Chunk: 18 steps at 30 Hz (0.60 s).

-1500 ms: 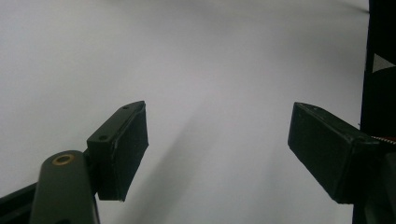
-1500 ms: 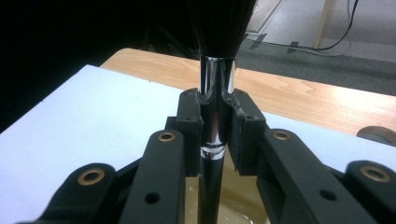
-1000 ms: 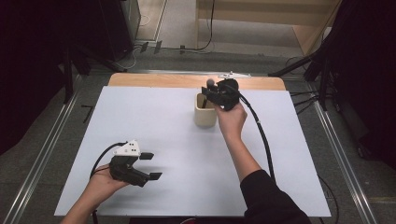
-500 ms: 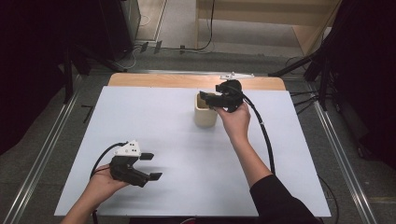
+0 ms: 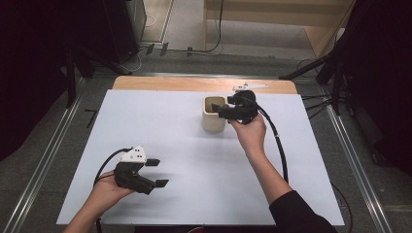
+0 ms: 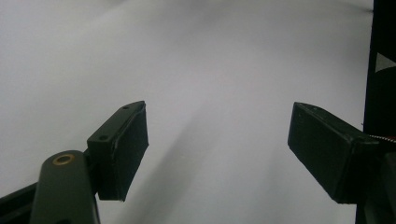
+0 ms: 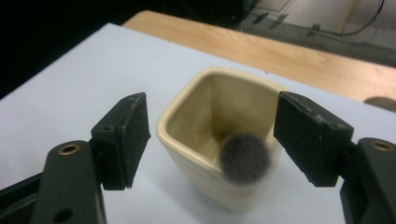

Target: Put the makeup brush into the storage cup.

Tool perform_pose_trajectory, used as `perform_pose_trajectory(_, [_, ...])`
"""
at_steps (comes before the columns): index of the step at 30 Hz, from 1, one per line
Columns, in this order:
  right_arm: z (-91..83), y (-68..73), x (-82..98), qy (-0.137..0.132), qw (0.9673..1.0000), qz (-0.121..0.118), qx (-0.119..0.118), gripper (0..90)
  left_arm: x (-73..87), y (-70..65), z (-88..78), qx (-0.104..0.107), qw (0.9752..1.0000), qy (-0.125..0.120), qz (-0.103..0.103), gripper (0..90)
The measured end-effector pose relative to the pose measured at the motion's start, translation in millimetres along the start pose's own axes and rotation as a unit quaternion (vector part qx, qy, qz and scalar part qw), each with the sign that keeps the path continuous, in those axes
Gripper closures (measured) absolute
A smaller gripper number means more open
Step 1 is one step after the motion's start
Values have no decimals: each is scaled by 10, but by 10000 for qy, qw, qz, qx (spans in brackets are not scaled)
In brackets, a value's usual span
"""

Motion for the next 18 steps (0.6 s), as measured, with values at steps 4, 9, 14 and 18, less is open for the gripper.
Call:
perform_pose_trajectory(4, [-37,-16,54,87,10000,-21,3,280,3,0,4,2,10000,11,12,209])
perform_pose_trajectory(9, [-93,-34,121,120,9999,14,-41,279,3,2,7,17,10000,35,16,209])
perform_pose_trajectory(14, [-145,-20,208,191,9997,50,-121,280,5,2,9,17,10000,28,14,208])
perform_pose_trajectory(18, [-205,-22,247,215,9997,8,-150,280,4,3,13,25,10000,39,15,209])
Point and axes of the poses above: each handheld gripper's, and its own axes: z roughly forward along the jaws, x roughly out of its underside, y roughly to its left, the point moved 1 cm from there along z, roughly forward along the jaws, and after that the axes turned 12 degrees about -y, right-handed, at the moved point
